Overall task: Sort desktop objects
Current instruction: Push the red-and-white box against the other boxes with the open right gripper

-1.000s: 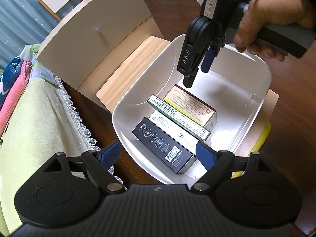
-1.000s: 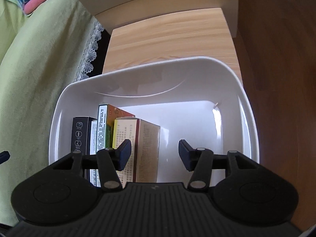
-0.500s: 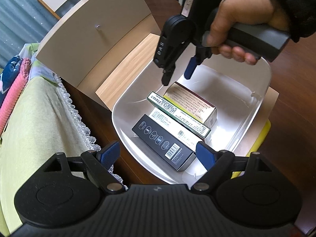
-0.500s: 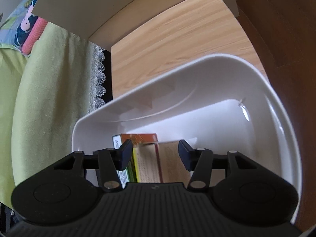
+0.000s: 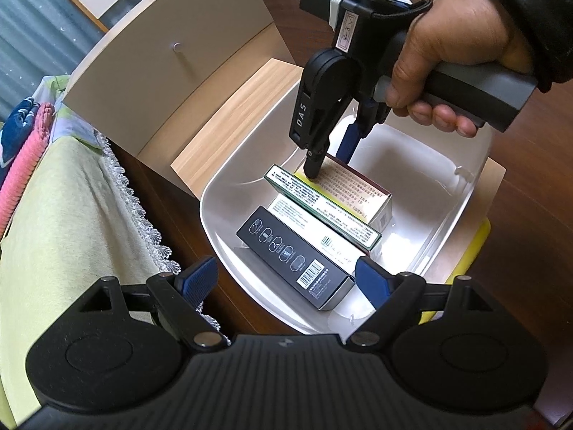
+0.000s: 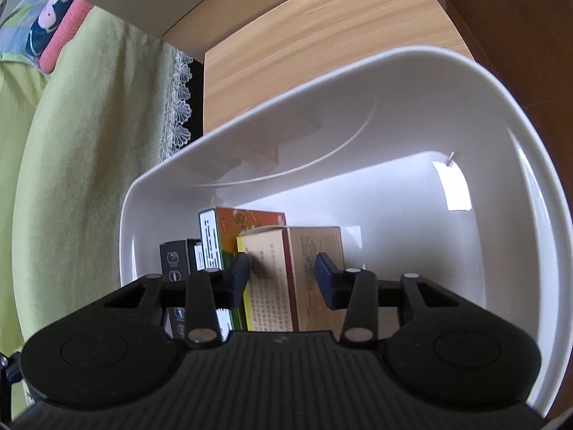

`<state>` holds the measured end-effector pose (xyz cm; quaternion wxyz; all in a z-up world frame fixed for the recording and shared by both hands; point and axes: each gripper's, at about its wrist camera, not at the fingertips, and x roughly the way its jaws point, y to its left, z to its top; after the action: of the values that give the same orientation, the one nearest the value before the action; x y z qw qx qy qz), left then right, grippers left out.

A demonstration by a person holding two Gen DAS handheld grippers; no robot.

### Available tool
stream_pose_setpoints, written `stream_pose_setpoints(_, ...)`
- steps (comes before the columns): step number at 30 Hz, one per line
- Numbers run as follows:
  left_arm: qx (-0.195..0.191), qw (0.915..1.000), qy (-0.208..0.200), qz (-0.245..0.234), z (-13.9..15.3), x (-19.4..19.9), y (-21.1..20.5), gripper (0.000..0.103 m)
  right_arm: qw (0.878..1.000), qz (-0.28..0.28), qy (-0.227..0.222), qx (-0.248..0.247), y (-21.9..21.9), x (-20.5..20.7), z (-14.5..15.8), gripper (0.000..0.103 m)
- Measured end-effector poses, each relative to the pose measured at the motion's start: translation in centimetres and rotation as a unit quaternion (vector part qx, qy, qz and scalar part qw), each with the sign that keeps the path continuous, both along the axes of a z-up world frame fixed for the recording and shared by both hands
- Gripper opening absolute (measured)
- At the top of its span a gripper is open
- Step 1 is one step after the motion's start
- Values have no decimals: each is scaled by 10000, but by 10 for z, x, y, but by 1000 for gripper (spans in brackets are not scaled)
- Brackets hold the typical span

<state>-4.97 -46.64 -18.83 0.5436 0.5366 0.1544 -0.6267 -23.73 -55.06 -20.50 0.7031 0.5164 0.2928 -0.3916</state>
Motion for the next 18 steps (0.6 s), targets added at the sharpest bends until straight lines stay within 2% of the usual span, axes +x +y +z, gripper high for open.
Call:
stream_pose_setpoints(12,-27,10000,3,10,1,-3,-1,85,9998,187,36,-9,8,-1,0,33)
stream_pose_setpoints(18,-44,10000,-21,33,4,-2,0,85,9997,213,33,-139,10,-4,11,33)
